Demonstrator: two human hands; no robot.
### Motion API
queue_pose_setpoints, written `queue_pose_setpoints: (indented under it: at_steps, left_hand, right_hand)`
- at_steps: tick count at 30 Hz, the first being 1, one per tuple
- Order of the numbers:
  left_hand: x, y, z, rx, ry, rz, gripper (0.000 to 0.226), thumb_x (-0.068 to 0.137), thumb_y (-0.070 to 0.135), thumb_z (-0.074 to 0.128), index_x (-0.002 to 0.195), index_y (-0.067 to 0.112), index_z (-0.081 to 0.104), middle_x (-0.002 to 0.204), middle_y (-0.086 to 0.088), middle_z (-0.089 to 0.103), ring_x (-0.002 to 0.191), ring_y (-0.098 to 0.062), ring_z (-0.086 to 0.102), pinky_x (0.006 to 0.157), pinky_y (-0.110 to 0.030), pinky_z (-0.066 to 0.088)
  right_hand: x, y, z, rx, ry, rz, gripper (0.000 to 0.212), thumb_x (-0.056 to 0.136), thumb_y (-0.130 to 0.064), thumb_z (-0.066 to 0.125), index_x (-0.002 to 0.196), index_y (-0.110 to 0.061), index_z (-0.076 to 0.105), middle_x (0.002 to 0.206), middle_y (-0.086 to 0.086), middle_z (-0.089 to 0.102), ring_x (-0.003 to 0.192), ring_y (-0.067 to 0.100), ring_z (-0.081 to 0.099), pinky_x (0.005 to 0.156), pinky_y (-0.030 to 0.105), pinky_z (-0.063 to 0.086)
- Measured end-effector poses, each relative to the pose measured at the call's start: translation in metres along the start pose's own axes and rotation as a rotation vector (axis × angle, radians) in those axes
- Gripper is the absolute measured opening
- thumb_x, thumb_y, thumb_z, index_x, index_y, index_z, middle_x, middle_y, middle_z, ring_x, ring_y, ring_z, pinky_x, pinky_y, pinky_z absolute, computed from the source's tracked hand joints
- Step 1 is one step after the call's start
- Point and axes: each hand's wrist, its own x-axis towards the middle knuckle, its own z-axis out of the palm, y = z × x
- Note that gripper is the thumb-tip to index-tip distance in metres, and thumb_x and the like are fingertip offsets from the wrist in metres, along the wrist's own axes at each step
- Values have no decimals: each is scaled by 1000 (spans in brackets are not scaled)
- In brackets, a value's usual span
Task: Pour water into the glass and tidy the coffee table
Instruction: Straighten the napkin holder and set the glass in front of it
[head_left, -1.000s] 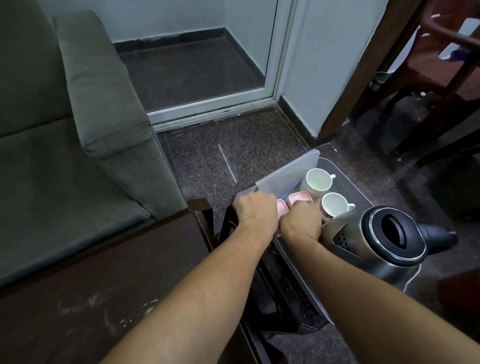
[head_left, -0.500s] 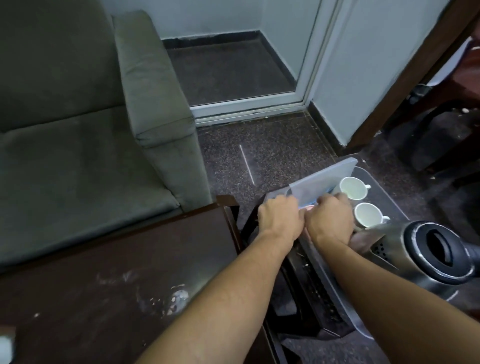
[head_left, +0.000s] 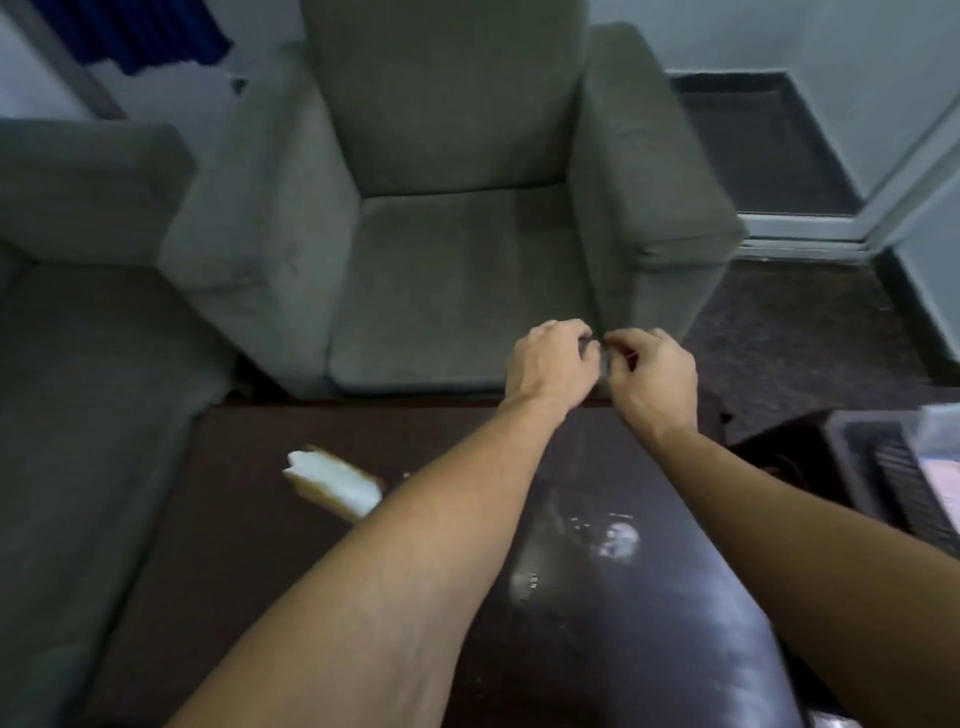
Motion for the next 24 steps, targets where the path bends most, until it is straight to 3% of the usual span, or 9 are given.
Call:
queue_pose_setpoints:
  at_steps: [5,10,21,24]
  left_hand:
    - [-21,-113,-92,50,56,-85,25,94,34,60,113,28,74,111,1,76,110,-25,68,90,-32,50]
    - [-40,-204,-150,34,62,-192,24,93,33,60,112,28,74,111,3,77,112,-24,68,94,-33,54]
    - [-84,-323,-150,69,-120,-302,33,95,27,58,126,30,68,117,4,70,113,-23,64,96,-32,49]
    - [-93,-336,-140,88,-77,-377,35,95,36,58,128,27,66,121,-1,66,116,-26,63,97,-36,50]
  right_hand:
    - [-30,-112,82,94,-147,-87,22,91,-13,64,107,-18,79,102,8,73,94,31,68,85,34,52]
    - [-60,-180,148,100,-282,-90,24,92,-13,63,108,-19,79,103,6,77,99,28,70,86,32,52]
    - [-112,-198,220,-102,-526,-96,29,89,-18,58,108,-26,77,112,1,76,103,27,69,88,35,56]
    - [-120,-190,227,-141,-519,-49,30,90,-19,57,113,-25,75,118,2,72,106,29,66,88,36,55]
